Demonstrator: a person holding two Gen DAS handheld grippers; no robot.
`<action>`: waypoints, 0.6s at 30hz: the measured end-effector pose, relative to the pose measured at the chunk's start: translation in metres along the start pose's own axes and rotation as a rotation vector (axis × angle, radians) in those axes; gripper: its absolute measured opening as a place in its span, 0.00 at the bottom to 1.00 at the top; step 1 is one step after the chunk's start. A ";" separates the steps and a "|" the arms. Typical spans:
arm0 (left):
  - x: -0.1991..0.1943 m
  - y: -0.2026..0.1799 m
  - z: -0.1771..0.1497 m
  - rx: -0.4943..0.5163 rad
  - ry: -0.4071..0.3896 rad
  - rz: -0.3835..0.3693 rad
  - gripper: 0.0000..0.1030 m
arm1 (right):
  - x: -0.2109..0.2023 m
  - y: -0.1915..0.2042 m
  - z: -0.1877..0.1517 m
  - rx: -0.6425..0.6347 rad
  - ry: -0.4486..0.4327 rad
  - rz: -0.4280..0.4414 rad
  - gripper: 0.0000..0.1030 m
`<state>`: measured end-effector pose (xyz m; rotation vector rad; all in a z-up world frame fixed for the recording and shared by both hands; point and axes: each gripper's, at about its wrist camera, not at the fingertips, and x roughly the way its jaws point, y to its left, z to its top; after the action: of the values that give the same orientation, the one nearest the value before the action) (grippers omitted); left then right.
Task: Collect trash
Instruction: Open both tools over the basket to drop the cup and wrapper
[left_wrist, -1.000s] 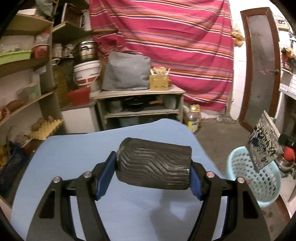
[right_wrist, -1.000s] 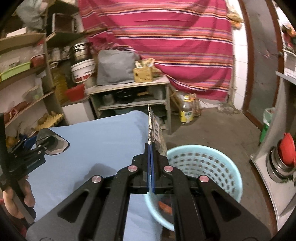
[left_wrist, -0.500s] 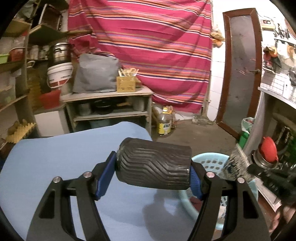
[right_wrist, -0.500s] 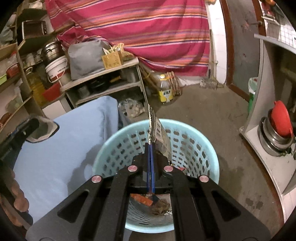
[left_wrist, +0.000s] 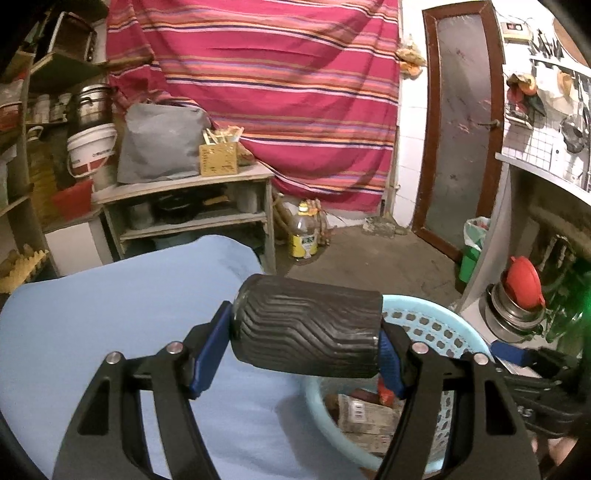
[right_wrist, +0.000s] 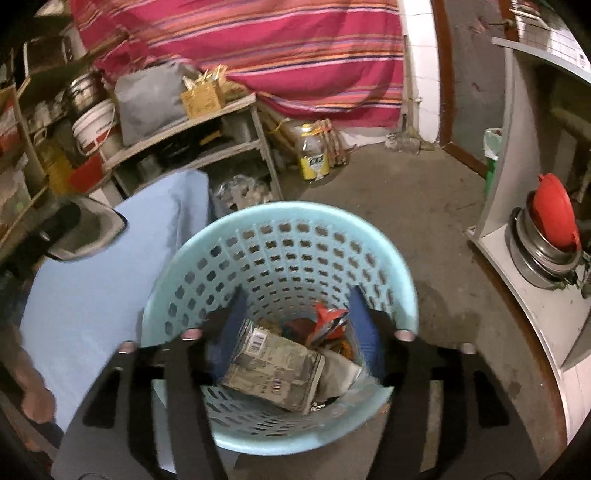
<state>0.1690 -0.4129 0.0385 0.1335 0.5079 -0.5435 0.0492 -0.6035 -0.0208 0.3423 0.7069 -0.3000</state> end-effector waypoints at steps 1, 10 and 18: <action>0.004 -0.004 0.000 0.004 0.008 -0.008 0.67 | -0.003 -0.004 0.000 0.005 -0.002 -0.006 0.73; 0.058 -0.044 -0.014 0.023 0.160 -0.070 0.67 | -0.014 -0.027 -0.001 0.045 -0.015 -0.029 0.79; 0.079 -0.058 -0.023 0.043 0.209 -0.102 0.68 | -0.019 -0.036 0.000 0.079 -0.025 -0.024 0.79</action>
<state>0.1876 -0.4929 -0.0200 0.2080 0.7099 -0.6446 0.0215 -0.6327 -0.0153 0.4044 0.6765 -0.3552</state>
